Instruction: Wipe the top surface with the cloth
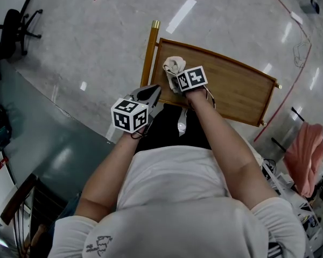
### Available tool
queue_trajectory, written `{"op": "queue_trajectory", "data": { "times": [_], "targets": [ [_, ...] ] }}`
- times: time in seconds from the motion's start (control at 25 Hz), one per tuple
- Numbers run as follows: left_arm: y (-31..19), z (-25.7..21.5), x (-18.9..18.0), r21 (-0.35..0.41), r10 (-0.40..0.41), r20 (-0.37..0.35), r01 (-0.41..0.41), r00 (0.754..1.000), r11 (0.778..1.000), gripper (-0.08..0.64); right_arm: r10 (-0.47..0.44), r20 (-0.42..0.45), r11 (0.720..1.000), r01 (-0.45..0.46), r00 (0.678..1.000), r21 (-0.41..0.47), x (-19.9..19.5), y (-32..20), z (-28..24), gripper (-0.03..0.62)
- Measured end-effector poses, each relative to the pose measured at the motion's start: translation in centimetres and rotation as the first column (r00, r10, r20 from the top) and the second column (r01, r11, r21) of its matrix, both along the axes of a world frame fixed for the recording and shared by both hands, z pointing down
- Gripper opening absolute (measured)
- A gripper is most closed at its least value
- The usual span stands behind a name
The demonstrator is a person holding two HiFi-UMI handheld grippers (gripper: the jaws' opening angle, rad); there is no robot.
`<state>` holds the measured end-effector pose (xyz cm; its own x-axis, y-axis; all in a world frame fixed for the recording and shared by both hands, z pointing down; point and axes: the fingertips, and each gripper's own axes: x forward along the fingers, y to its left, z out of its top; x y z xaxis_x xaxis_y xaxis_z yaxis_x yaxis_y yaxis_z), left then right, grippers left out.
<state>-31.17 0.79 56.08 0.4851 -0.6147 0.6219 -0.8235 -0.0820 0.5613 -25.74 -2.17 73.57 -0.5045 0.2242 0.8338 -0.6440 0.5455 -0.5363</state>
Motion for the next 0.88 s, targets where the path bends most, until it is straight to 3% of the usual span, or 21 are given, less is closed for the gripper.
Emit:
{"op": "queue_trajectory", "data": {
  "times": [0.16, 0.32, 0.6, 0.76, 0.88],
  "targets": [
    [0.0, -0.5, 0.6, 0.012, 0.022, -0.009, -0.022, 1.0, 1.0, 0.006, 0.031, 0.08, 1.0, -0.031, 0.996, 0.001, 0.1, 0.2, -2.0, 0.103],
    [-0.1, -1.6, 2.2, 0.038, 0.062, -0.018, -0.061, 0.998, 0.997, 0.006, 0.046, 0.164, 0.994, -0.061, 0.985, 0.091, 1.9, -0.2, -6.4, 0.102],
    [0.4, -7.3, 7.9, 0.205, 0.148, -0.084, -0.129, 0.985, 0.97, 0.006, 0.021, 0.309, 0.962, -0.103, 0.951, 0.252, 8.9, 2.2, -15.2, 0.101],
    [2.4, -9.6, 12.5, 0.237, 0.153, -0.013, -0.145, 0.988, 0.961, 0.006, 0.044, 0.366, 0.94, -0.163, 0.93, 0.3, 14.9, 5.1, -19.6, 0.101],
    [4.1, -12.1, 17.1, 0.285, 0.182, 0.033, -0.184, 0.983, 0.941, 0.006, 0.04, 0.402, 0.9, -0.208, 0.915, 0.384, 19.1, 6.8, -23.2, 0.101]
  ]
}}
